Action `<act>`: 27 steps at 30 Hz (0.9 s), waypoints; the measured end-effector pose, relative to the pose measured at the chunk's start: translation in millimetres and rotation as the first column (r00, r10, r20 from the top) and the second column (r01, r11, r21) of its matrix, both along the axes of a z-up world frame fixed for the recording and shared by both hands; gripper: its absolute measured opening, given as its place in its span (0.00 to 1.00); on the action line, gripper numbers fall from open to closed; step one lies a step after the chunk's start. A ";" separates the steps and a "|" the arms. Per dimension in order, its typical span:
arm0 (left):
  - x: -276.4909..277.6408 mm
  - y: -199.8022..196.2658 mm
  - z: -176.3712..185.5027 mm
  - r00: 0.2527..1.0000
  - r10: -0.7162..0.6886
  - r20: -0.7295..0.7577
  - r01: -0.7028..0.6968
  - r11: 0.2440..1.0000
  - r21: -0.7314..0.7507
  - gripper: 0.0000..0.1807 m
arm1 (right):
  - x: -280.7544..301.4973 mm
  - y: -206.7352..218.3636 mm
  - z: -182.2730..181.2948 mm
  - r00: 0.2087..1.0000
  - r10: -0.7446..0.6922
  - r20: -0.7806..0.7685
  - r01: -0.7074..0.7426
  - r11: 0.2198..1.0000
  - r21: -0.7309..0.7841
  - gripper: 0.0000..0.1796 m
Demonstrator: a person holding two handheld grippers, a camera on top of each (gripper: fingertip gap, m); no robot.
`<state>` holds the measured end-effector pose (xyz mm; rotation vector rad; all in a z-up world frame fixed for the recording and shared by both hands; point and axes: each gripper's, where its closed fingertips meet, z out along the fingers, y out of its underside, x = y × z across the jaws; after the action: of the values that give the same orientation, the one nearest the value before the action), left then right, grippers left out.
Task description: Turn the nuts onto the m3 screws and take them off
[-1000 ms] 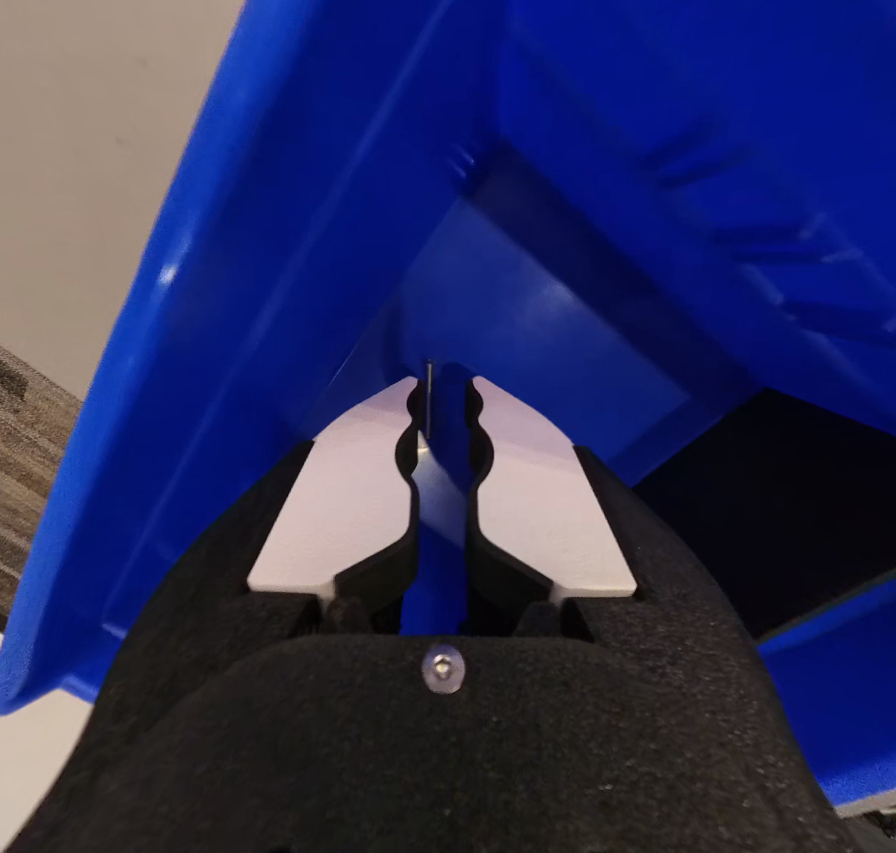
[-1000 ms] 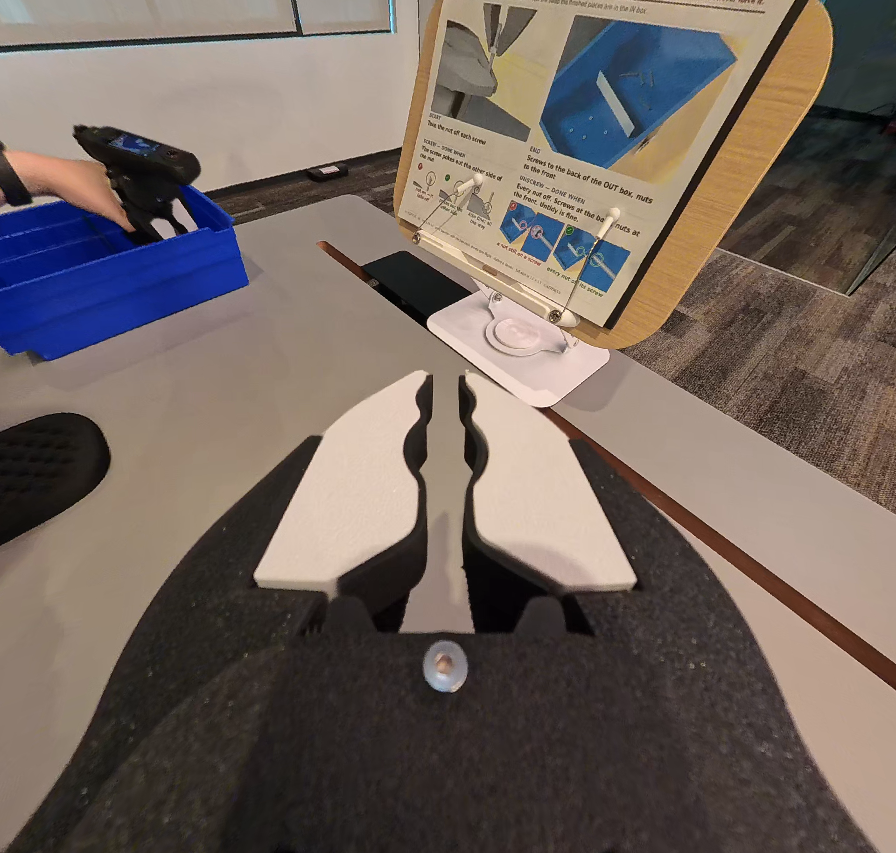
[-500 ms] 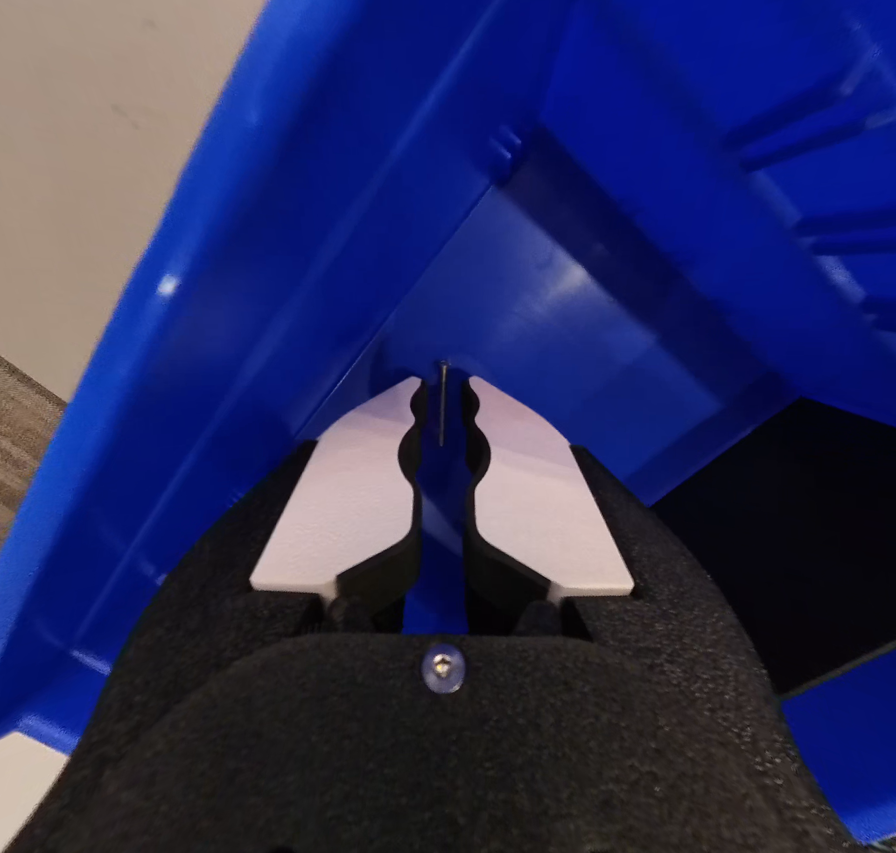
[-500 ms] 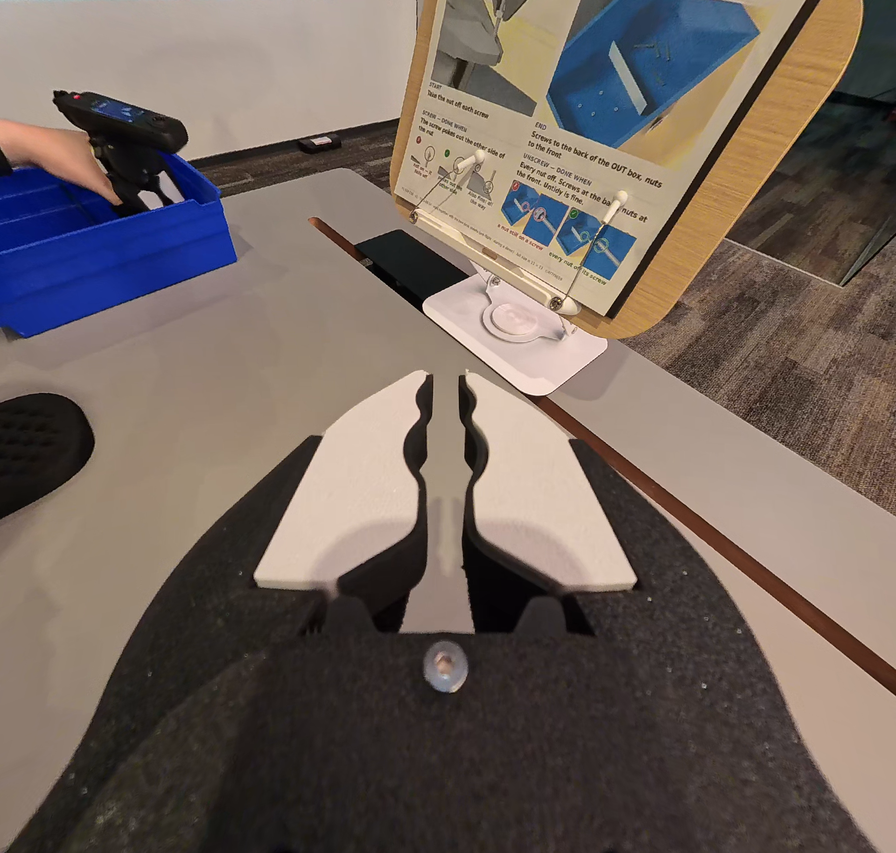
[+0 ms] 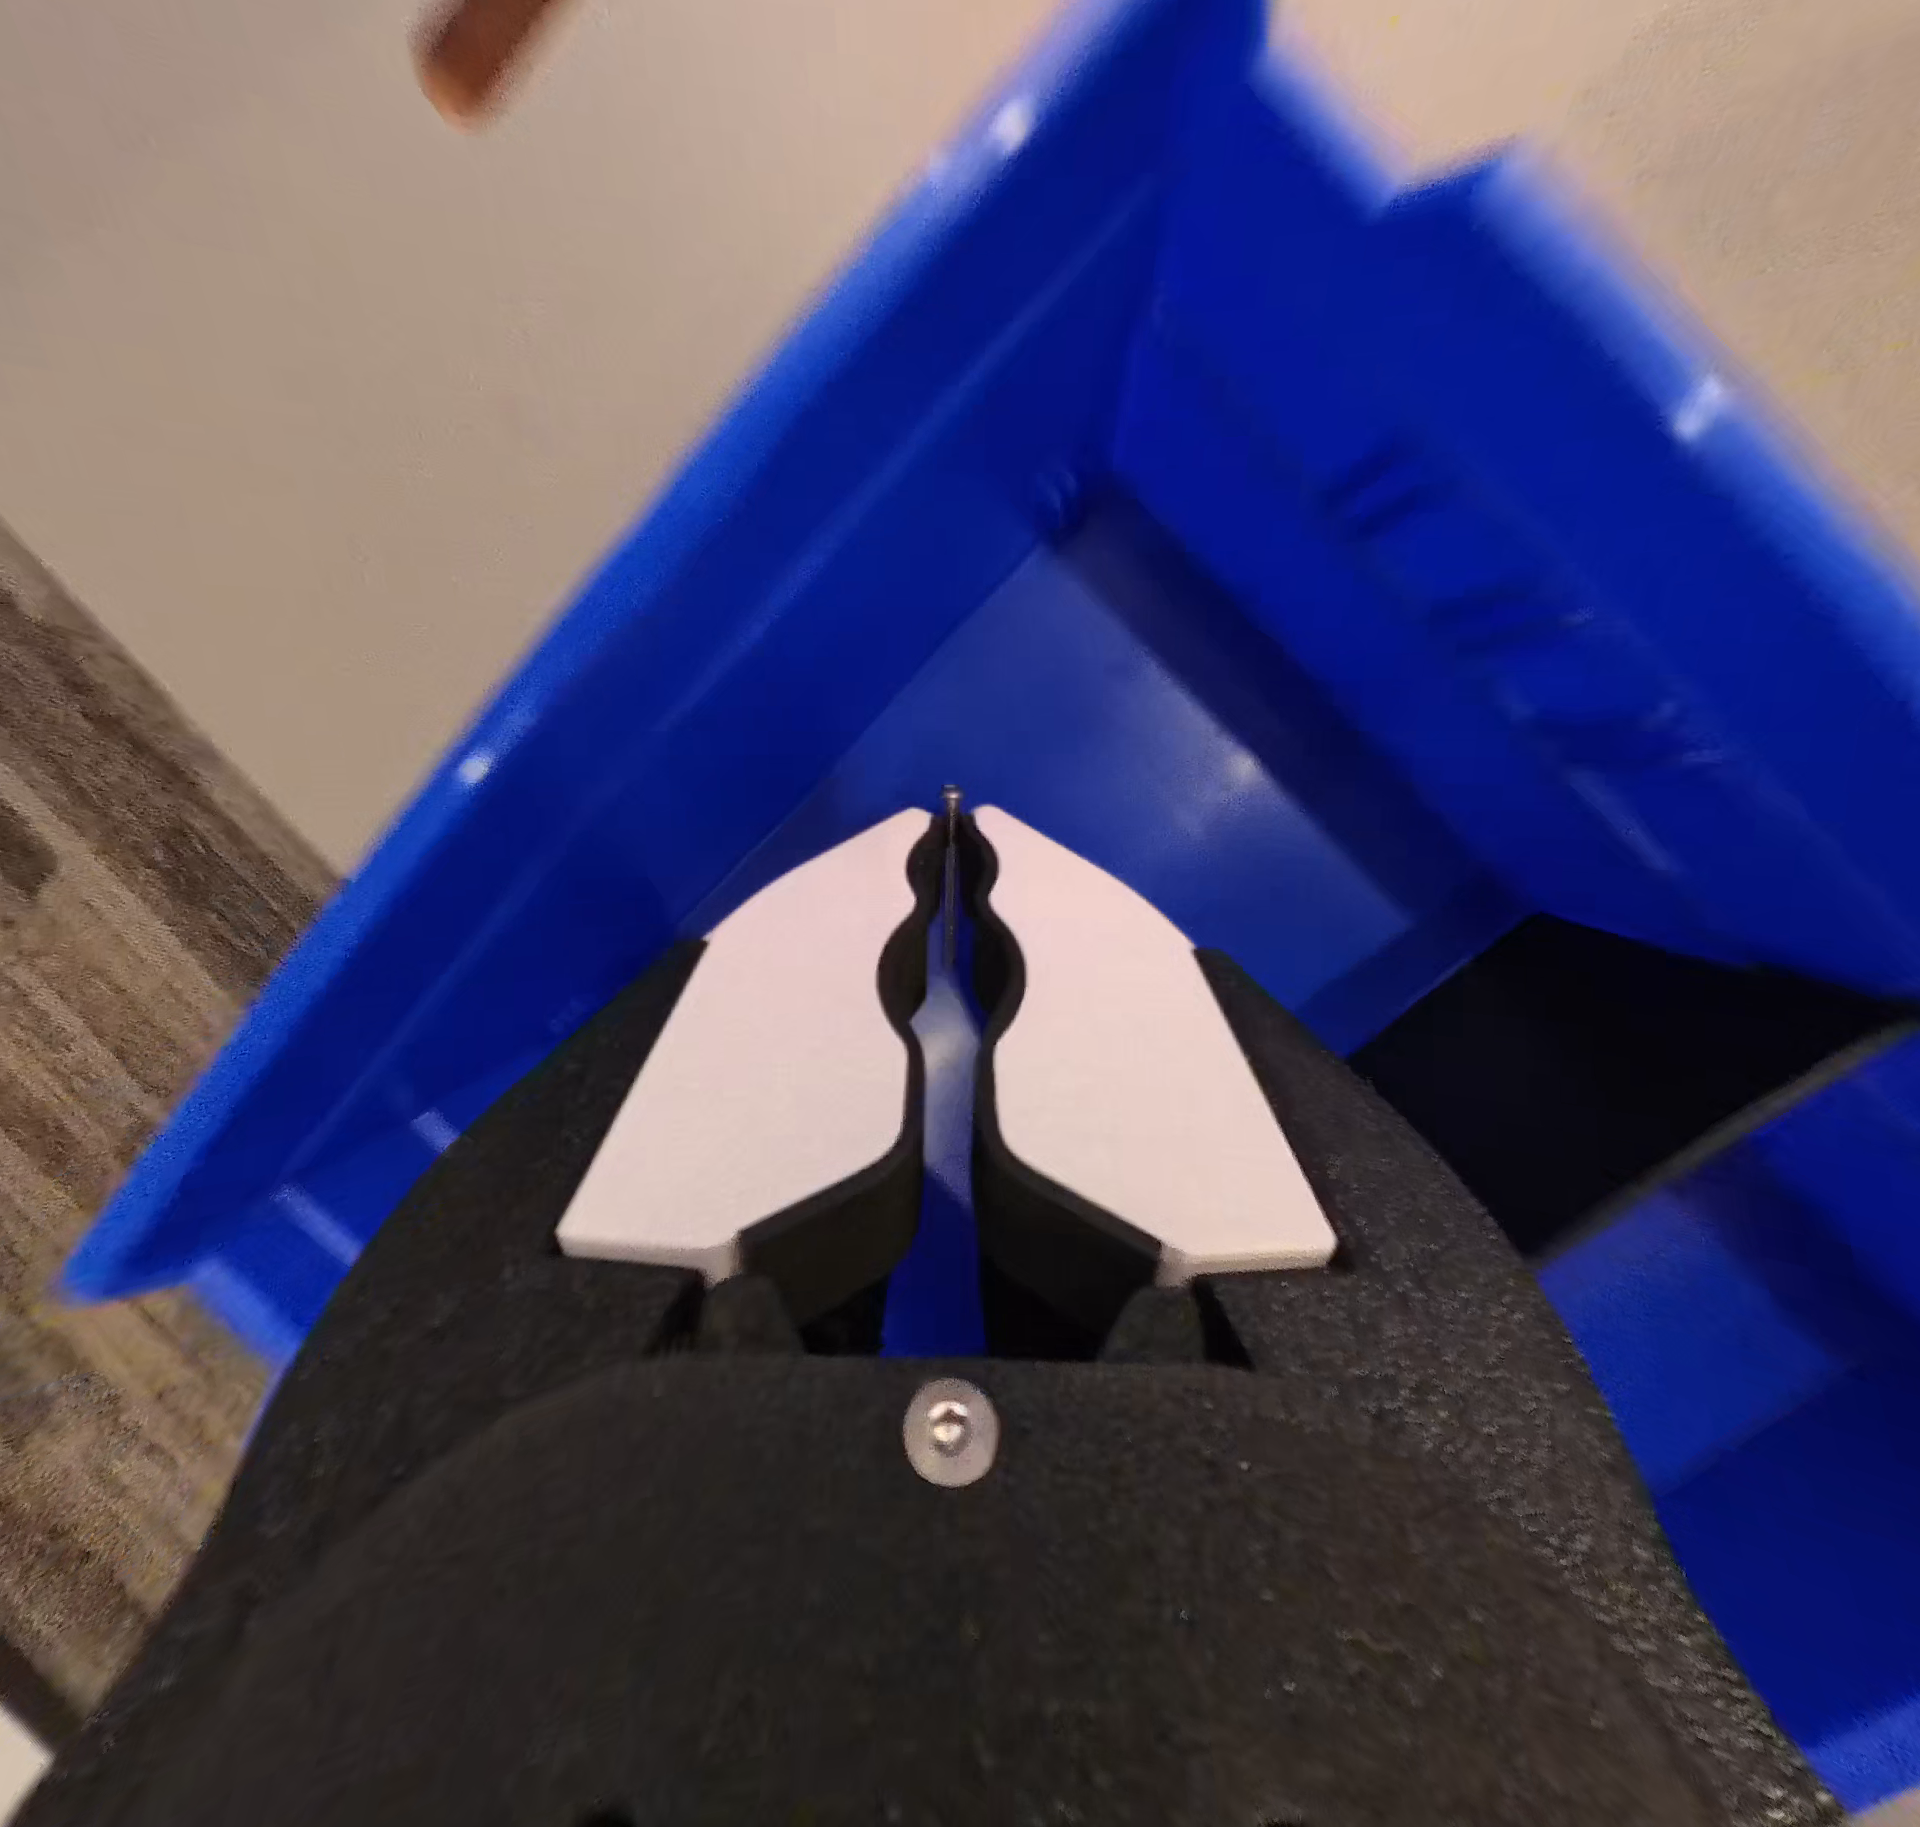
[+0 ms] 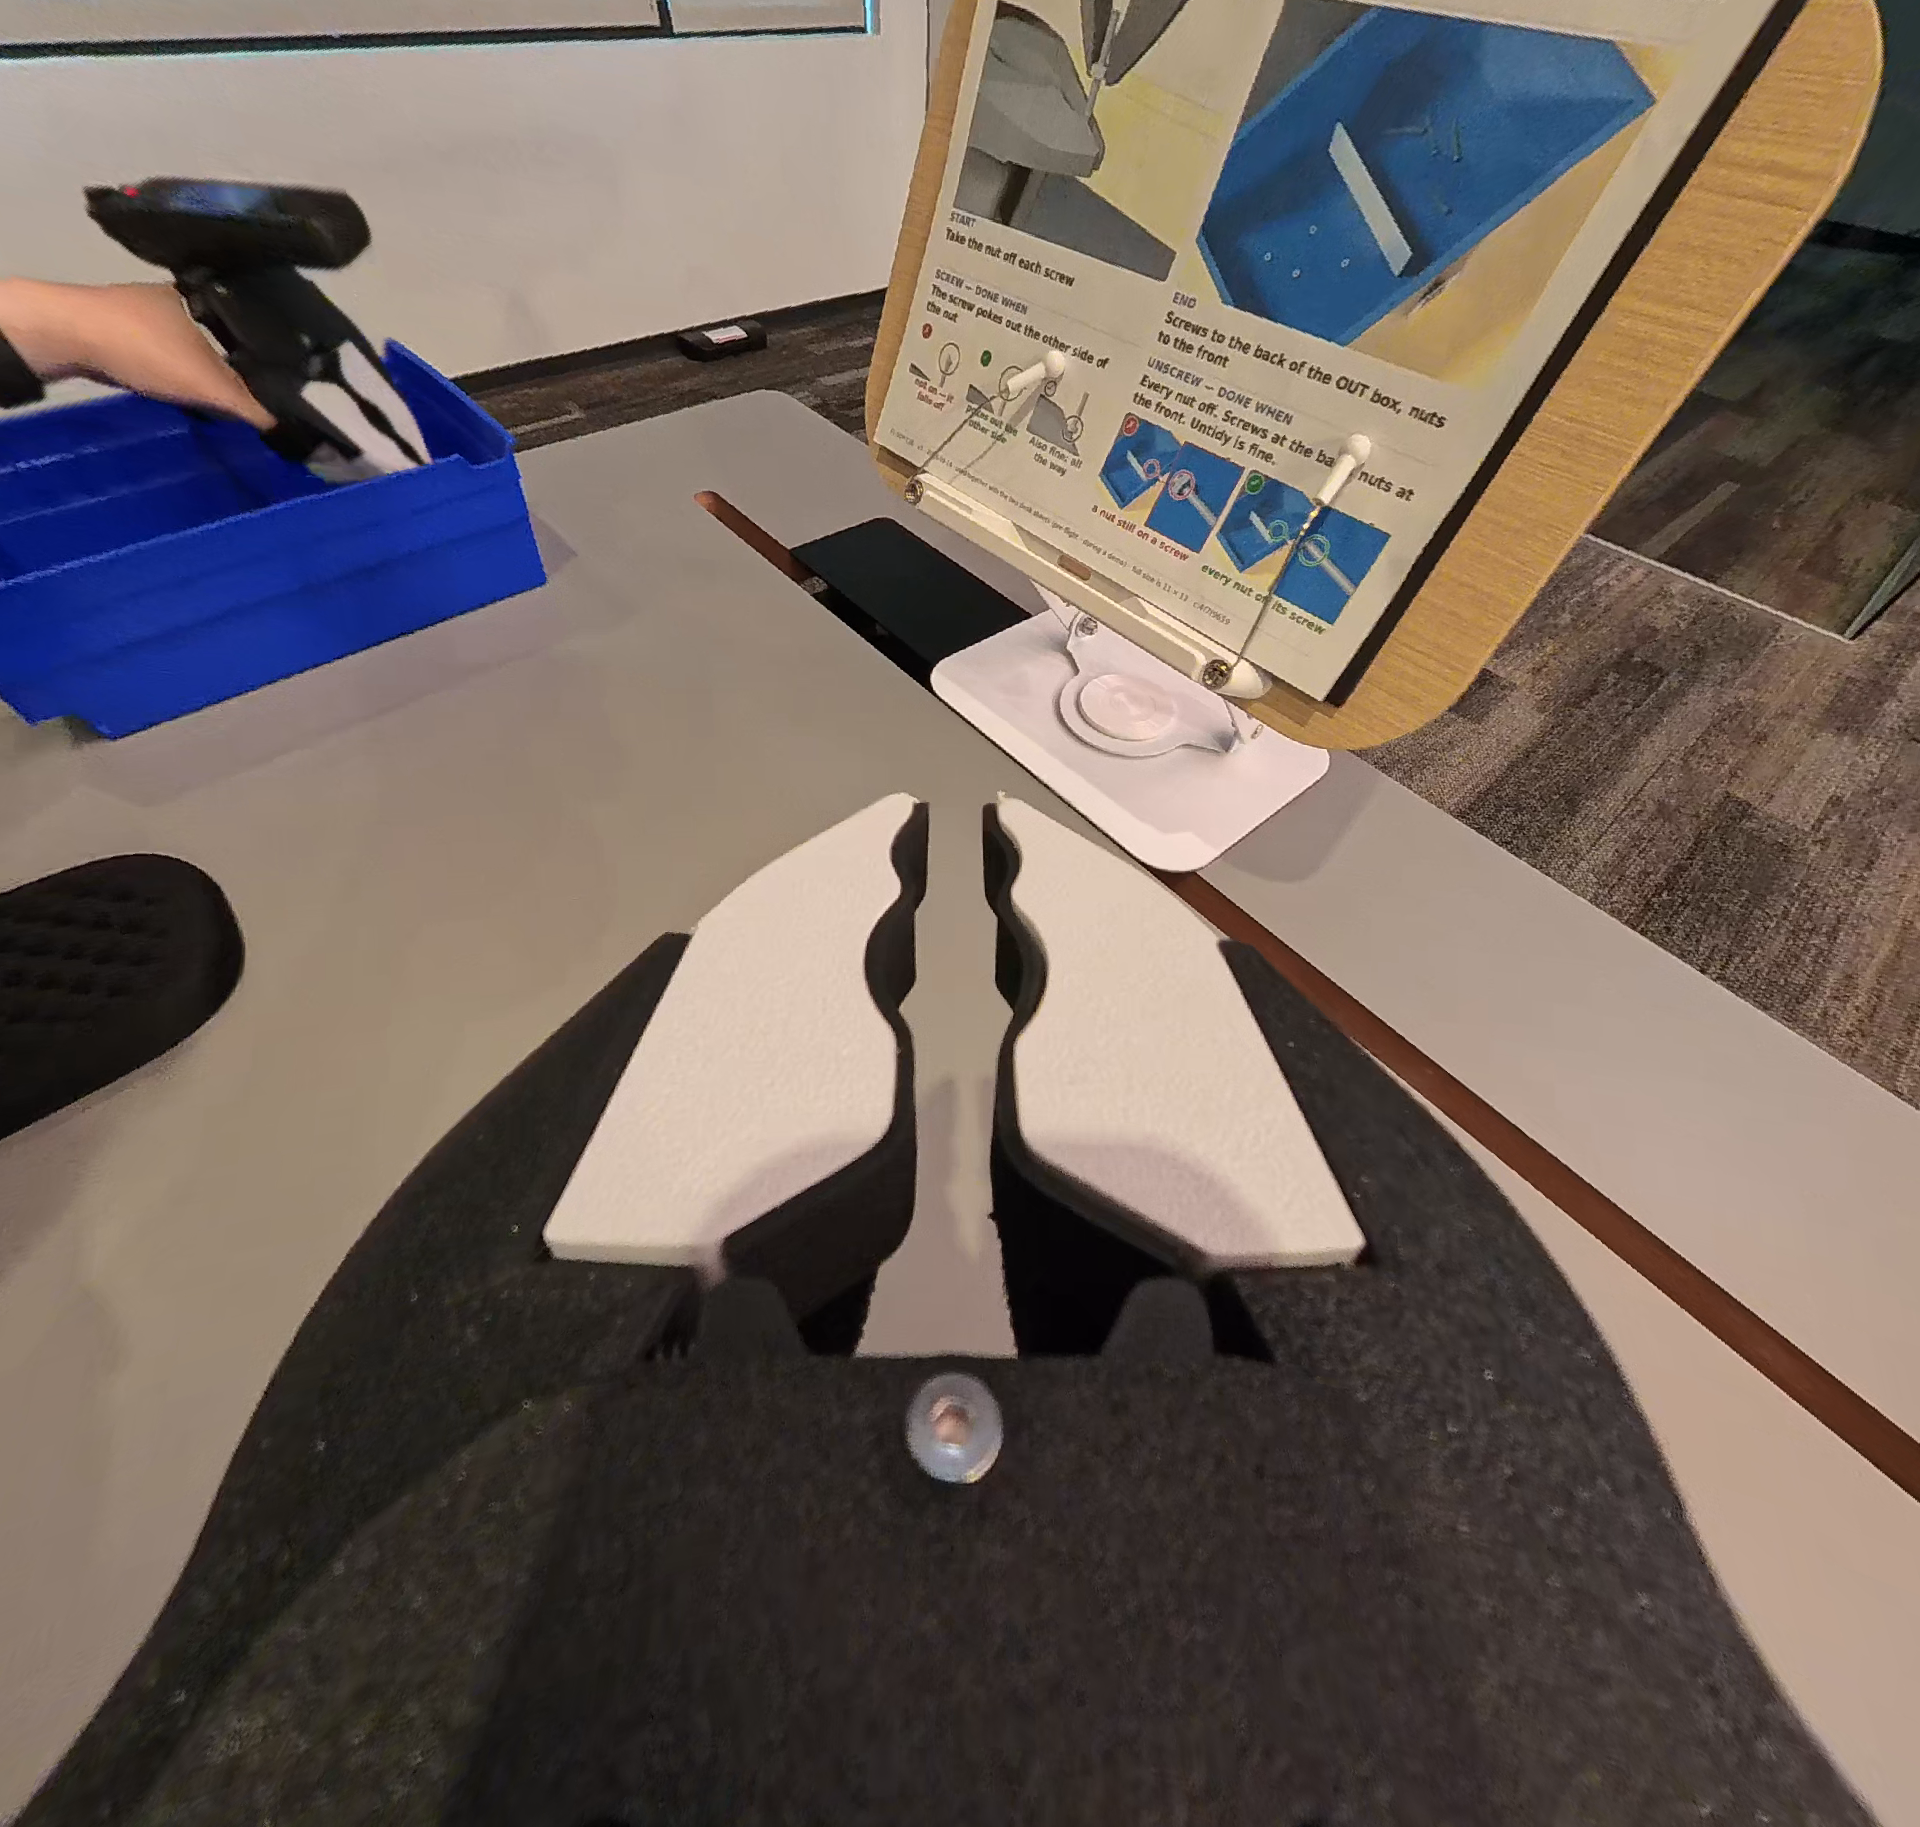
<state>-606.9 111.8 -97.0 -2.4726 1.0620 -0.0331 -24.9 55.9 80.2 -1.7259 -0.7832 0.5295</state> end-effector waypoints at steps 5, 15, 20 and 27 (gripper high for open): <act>69.9 -2.4 100.2 0.979 -0.031 0.200 -0.017 0.971 0.237 0.02 | -31.1 -3.5 8.8 0.997 0.073 -0.036 -0.072 0.997 0.037 0.05; 314.3 -74.8 222.1 0.681 -0.377 0.628 0.063 0.884 0.463 0.01 | -175.2 -54.5 28.5 0.868 0.453 -0.205 -0.412 0.886 0.212 0.10; 388.1 -109.8 244.7 0.520 -0.479 0.707 0.133 0.863 0.488 0.01 | -194.5 -66.8 39.4 0.842 0.460 -0.284 -0.395 0.882 0.258 0.14; 416.6 -128.1 261.4 0.423 -0.520 0.743 0.137 0.847 0.514 0.01 | -184.2 -72.3 57.5 0.774 0.484 -0.408 -0.405 0.874 0.269 0.12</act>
<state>-190.3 -16.4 164.4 -1.4469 0.9155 -1.0141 -209.1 -16.4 137.7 -1.1730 -0.8565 1.1290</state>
